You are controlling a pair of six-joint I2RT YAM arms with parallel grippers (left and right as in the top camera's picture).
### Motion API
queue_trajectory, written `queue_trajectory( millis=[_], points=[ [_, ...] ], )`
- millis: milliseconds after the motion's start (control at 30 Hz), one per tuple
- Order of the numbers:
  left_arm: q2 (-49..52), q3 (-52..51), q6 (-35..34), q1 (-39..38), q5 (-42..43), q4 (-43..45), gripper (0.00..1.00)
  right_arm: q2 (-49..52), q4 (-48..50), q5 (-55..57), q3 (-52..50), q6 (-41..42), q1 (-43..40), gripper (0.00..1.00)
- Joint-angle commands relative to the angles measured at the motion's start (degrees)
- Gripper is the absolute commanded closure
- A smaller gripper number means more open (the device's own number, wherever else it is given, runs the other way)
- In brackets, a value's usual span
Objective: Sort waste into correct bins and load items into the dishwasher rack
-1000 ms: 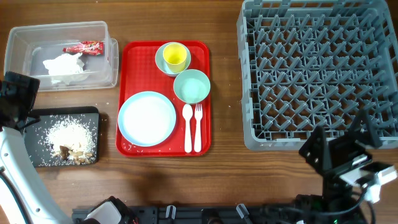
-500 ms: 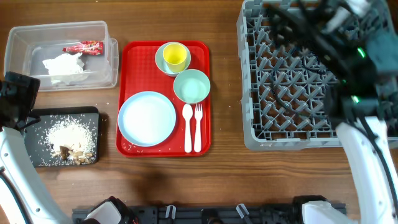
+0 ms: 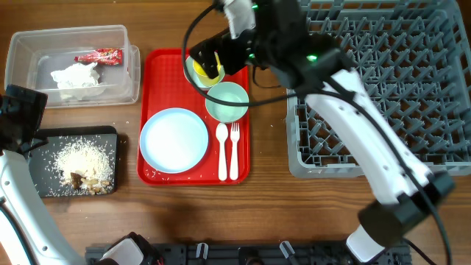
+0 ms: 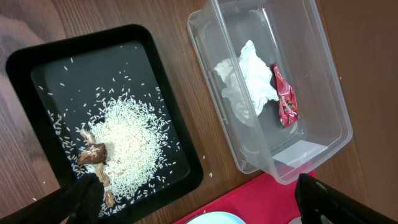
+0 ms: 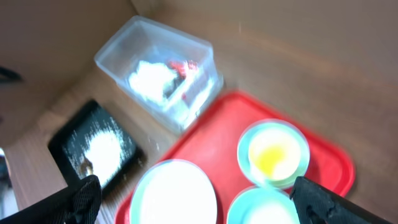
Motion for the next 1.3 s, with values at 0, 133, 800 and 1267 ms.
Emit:
queue_trajectory(
  millis=[0, 133, 800, 1267],
  points=[
    [-0.1, 0.7, 0.1, 0.3, 0.0, 0.2, 0.00, 4.7, -1.8, 1.1, 2.0, -1.0, 0.0, 0.00],
    [-0.1, 0.7, 0.1, 0.3, 0.0, 0.2, 0.00, 7.6, 1.5, 1.2, 1.9, 7.3, 0.0, 0.00],
    [-0.1, 0.7, 0.1, 0.3, 0.0, 0.2, 0.00, 24.1, 0.5, 21.0, 0.7, 5.6, 7.2, 0.37],
    [-0.1, 0.7, 0.1, 0.3, 0.0, 0.2, 0.00, 30.9, -1.1, 26.1, 0.7, 7.4, 9.5, 0.43]
  ],
)
